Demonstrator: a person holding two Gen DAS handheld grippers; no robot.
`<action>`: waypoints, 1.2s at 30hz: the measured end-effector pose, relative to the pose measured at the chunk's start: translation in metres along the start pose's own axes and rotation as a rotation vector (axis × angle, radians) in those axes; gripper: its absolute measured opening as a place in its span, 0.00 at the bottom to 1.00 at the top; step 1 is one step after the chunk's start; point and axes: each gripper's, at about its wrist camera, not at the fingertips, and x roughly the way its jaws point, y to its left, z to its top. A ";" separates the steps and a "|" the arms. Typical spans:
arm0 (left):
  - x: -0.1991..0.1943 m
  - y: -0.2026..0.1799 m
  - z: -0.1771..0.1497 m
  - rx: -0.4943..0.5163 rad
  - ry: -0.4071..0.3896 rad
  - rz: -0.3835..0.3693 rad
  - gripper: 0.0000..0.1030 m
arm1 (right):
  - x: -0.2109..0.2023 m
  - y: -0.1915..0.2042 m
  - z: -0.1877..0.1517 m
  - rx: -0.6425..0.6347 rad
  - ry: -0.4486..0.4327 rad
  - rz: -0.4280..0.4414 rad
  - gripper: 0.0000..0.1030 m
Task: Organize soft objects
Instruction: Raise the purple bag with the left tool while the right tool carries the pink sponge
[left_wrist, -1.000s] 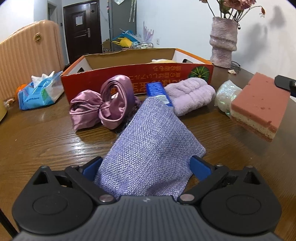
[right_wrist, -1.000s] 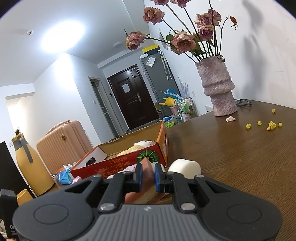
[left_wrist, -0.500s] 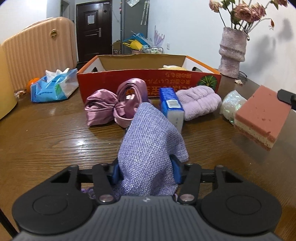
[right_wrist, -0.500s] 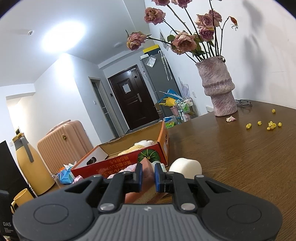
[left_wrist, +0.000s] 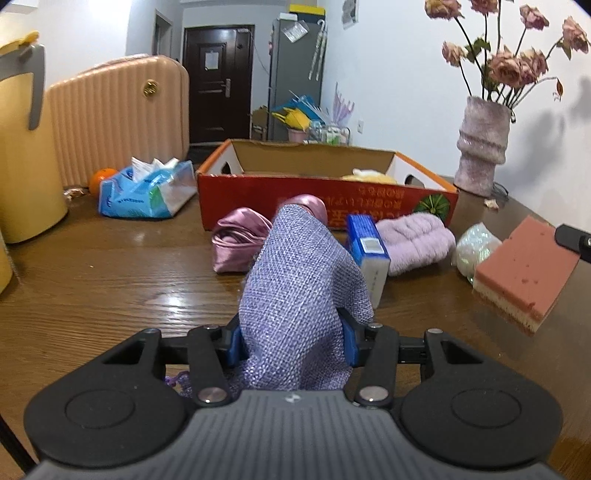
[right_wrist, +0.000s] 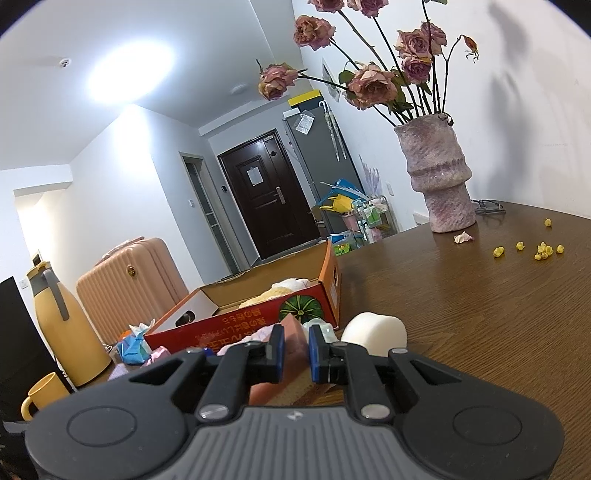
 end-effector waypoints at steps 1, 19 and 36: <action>-0.002 0.001 0.000 -0.006 -0.008 0.004 0.48 | -0.001 0.001 -0.001 -0.001 -0.001 0.001 0.12; -0.026 0.012 0.009 -0.068 -0.109 0.053 0.48 | -0.005 0.014 -0.002 -0.010 -0.040 0.019 0.12; -0.035 0.013 0.038 -0.110 -0.193 0.059 0.48 | 0.006 0.038 0.012 -0.039 -0.082 0.040 0.12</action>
